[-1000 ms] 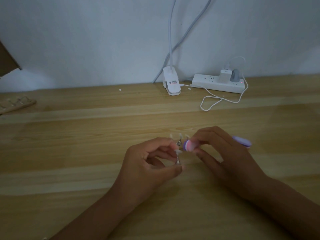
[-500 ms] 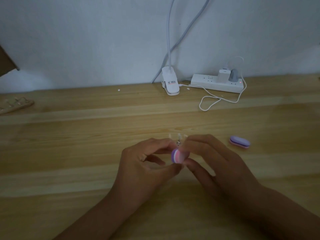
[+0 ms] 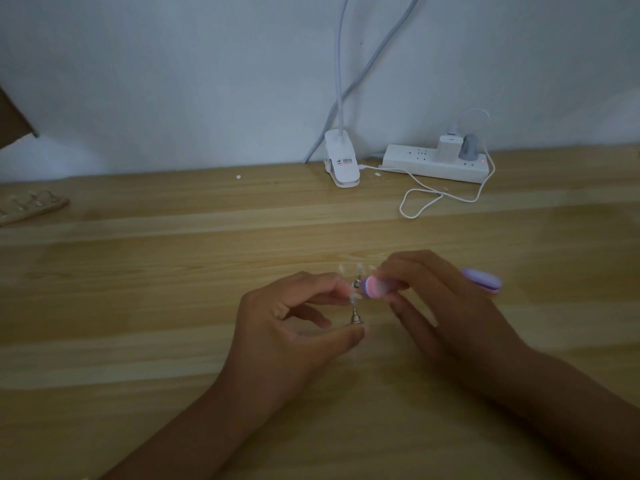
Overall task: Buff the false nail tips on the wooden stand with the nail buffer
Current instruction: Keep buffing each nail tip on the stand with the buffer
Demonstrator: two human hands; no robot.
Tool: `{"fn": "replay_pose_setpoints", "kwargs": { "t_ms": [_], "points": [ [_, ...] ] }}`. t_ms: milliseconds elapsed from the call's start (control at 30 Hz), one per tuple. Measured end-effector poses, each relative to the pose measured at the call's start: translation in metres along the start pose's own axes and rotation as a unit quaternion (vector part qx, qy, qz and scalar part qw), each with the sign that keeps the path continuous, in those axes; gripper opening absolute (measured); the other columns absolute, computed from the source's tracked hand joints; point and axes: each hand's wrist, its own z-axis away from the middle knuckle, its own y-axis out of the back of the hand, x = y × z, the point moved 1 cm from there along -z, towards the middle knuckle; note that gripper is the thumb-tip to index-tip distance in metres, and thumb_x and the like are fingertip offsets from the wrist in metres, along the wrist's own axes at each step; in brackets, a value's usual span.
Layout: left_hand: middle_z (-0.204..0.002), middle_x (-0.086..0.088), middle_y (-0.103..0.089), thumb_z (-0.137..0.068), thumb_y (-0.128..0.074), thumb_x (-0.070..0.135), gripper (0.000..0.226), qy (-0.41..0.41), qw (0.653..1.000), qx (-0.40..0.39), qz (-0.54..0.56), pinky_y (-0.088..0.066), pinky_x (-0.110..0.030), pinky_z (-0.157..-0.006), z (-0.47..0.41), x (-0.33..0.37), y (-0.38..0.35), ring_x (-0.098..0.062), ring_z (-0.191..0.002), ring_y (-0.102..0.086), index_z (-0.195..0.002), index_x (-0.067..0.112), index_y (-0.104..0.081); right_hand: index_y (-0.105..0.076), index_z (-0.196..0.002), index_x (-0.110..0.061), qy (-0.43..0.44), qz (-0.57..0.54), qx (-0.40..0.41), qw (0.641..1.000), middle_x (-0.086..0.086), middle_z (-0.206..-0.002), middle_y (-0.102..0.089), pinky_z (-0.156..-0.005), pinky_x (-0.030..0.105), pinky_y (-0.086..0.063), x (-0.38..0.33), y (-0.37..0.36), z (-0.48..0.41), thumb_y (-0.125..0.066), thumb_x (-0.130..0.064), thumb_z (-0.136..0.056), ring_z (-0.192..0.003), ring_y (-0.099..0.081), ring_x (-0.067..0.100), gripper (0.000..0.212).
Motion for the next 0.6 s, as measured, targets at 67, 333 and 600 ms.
{"fn": "replay_pose_setpoints", "kwargs": {
  "t_ms": [67,333,600],
  "points": [
    [-0.088,0.006,-0.074,-0.061,-0.085,0.01,0.034,0.008,1.0,-0.003,-0.003,-0.058,-0.029,-0.063,0.0,0.001,-0.002,-0.012,-0.084,-0.071,-0.091,0.021,-0.076,-0.066,-0.108,-0.003,-0.026,-0.017,0.013,0.999,-0.004,-0.107,-0.057,-0.095,0.01,-0.038,0.0,0.004,-0.001,-0.061,-0.001,-0.093,-0.099,-0.052,0.002,0.016],
    [-0.087,0.004,-0.074,-0.062,-0.084,0.007,0.032,0.001,1.0,-0.006,-0.002,-0.058,-0.028,-0.064,0.0,0.002,0.002,-0.013,-0.081,-0.071,-0.09,0.02,-0.076,-0.069,-0.105,-0.001,0.031,0.01,0.004,0.999,0.004,-0.107,-0.062,-0.094,0.016,-0.042,-0.006,-0.002,0.001,-0.055,-0.007,-0.096,-0.098,-0.06,0.017,0.017],
    [-0.086,0.005,-0.074,-0.062,-0.084,0.009,0.036,-0.017,0.999,-0.022,-0.016,-0.057,-0.026,-0.066,0.001,0.003,-0.001,-0.012,-0.079,-0.07,-0.095,0.02,-0.076,-0.066,-0.113,-0.003,0.066,0.0,0.014,0.998,0.011,-0.112,-0.065,-0.096,0.023,-0.046,-0.012,-0.01,0.004,-0.049,-0.015,-0.103,-0.104,-0.061,0.019,0.023]
  ]
}}
